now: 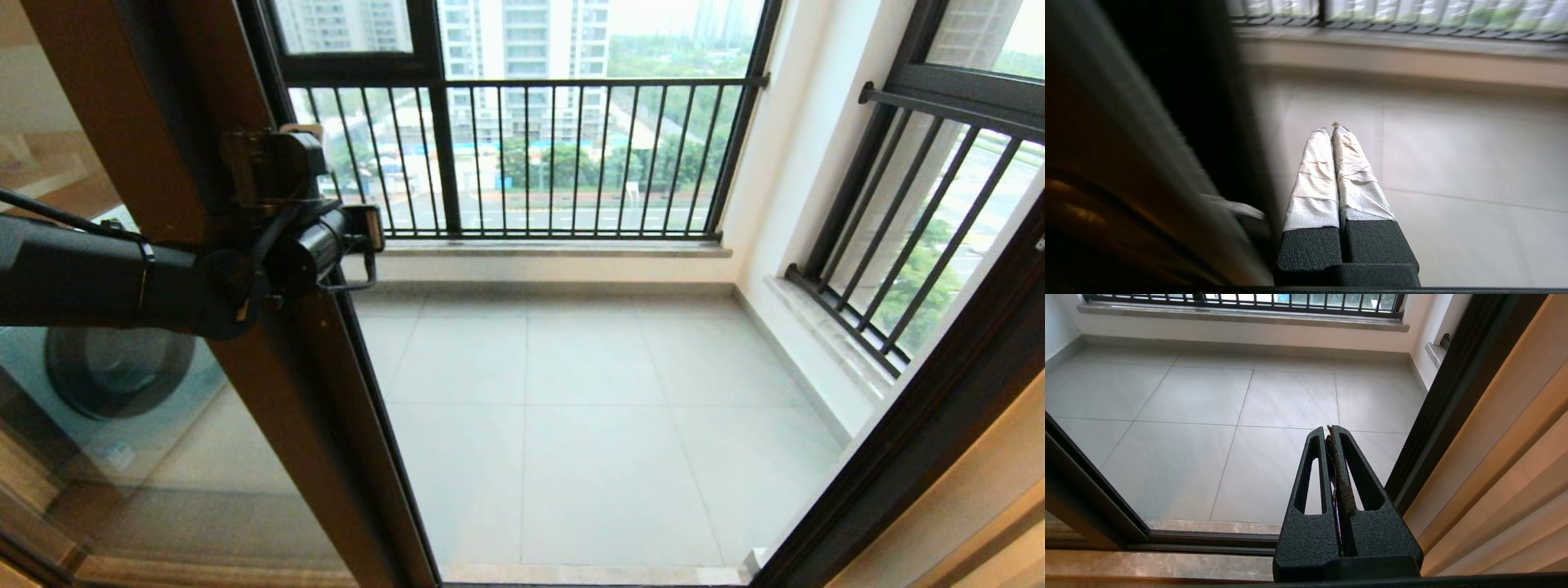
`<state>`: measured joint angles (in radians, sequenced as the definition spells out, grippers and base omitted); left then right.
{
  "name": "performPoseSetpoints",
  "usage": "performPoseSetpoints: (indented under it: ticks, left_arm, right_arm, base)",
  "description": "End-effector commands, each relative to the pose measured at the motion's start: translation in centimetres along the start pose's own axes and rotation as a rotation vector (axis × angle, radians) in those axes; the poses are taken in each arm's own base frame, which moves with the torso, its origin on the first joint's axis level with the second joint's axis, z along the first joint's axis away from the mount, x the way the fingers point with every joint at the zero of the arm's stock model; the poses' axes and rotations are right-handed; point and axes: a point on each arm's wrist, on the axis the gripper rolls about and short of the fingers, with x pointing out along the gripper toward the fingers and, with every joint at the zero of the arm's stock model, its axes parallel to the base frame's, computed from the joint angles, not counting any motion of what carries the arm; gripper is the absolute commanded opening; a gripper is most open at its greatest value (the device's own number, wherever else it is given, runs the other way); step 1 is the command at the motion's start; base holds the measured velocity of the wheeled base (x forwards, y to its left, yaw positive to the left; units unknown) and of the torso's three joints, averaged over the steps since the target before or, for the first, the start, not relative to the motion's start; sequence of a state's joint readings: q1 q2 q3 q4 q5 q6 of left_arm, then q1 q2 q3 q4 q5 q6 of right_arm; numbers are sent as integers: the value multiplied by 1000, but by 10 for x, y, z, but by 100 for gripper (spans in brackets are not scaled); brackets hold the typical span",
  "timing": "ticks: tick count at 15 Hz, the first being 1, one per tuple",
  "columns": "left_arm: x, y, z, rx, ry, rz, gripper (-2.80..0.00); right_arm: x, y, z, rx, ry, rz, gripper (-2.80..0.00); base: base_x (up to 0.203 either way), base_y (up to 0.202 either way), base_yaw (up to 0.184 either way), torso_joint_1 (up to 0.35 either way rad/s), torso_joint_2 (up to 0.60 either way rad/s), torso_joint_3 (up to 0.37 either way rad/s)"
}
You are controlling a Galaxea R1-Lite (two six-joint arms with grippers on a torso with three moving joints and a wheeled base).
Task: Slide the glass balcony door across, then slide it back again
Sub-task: Open the slid door, then close the slid door
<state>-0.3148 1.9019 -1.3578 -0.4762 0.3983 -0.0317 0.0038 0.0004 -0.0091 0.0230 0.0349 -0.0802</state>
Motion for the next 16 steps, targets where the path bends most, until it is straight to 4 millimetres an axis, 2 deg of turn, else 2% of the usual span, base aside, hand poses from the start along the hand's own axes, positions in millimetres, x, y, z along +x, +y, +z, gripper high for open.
performPoseSetpoints:
  ticks: [1, 3, 5, 7, 9, 11, 13, 15, 16]
  left_arm:
    - [-33, -17, 25, -29, -65, -93, -280]
    - [-65, -27, 44, -49, -105, -164, -280]
    - [-93, -25, 58, -53, -112, -201, -280]
    - [-118, -11, 73, -54, -109, -204, -280]
    - [-151, 13, 83, -43, -93, -198, -280]
    - [-186, 37, 76, 31, 56, -198, -280]
    - [-203, 51, 59, 74, 248, -201, -280]
    - [-198, 53, 46, 76, 418, -209, -280]
    - [-193, 53, 47, 79, 476, -221, -280]
  right_arm:
    - [0, 0, 0, -1, -1, 1, -280]
    - [0, 0, 0, -1, -1, 1, -280]
    - [0, 0, 0, -1, -1, 1, -280]
    - [0, 0, 0, 0, -1, 1, -280]
    - [0, 0, 0, 0, -1, 1, -280]
    - [0, 0, 0, -1, -1, 1, -280]
    - [0, 0, 0, -1, -1, 1, -280]
    - [0, 0, 0, 0, -1, 1, -280]
    - [0, 0, 0, -1, -1, 1, -280]
  base:
    - [0, 0, 0, 0, 0, 0]
    - [0, 0, 0, 0, 0, 0]
    - [0, 0, 0, 0, 0, 0]
    - [0, 0, 0, 0, 0, 0]
    - [0, 0, 0, 0, 0, 0]
    - [0, 0, 0, 0, 0, 0]
    - [0, 0, 0, 0, 0, 0]
    - [0, 0, 0, 0, 0, 0]
    - [0, 0, 0, 0, 0, 0]
